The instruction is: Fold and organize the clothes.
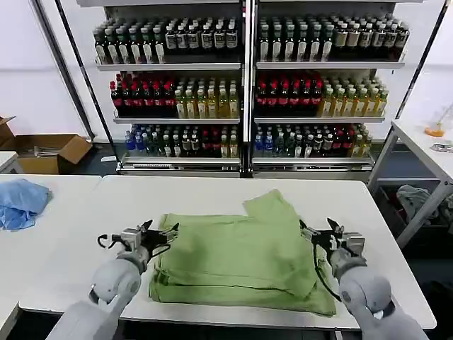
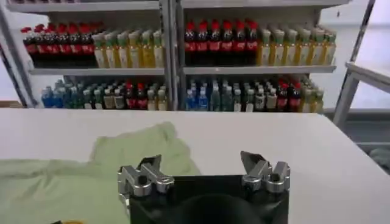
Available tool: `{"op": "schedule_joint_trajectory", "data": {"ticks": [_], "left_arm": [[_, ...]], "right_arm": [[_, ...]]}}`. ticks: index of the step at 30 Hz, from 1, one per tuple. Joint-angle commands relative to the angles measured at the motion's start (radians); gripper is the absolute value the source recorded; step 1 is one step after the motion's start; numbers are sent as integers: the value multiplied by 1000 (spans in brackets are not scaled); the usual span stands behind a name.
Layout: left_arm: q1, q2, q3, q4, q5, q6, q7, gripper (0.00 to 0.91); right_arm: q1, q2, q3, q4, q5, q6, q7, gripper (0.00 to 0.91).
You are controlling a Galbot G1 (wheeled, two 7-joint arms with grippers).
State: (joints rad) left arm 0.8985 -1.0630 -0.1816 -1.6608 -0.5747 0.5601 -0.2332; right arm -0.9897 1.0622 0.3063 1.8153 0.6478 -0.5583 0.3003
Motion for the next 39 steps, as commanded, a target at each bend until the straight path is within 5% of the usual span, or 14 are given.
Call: {"op": "schedule_joint_trajectory", "data": {"ticks": [1,18,20,21,23,24,25,27,39], "left_arm": [[-220,-37,102,249,24,16,-1,907],[-244,-50,119,341,-48,17,16,907],[-244,-49,120,345,-56,17,17,625],[-242,-48,121,343,-59,17,19,373],[-237,-45,121,334,-69,17,25,161],[-233,-43,121,329,-73,17,27,121],[-230,-41,120,324,-81,17,29,71],[-225,-38,119,312,-88,17,33,50],[-134,-10,92,227,-115,16,59,30]], "right_arm": [[302,57,-158,-304,33,-20,14,907],[543,201,-251,-686,28,-4,-36,907],[560,220,-251,-726,29,-4,-44,907],[567,226,-252,-752,29,-5,-47,907],[575,239,-253,-779,29,-6,-53,907],[576,244,-253,-791,29,-6,-53,796],[576,249,-253,-798,30,-6,-58,81],[573,254,-255,-798,32,-7,-60,0],[527,253,-263,-766,34,-18,-66,0]]}}
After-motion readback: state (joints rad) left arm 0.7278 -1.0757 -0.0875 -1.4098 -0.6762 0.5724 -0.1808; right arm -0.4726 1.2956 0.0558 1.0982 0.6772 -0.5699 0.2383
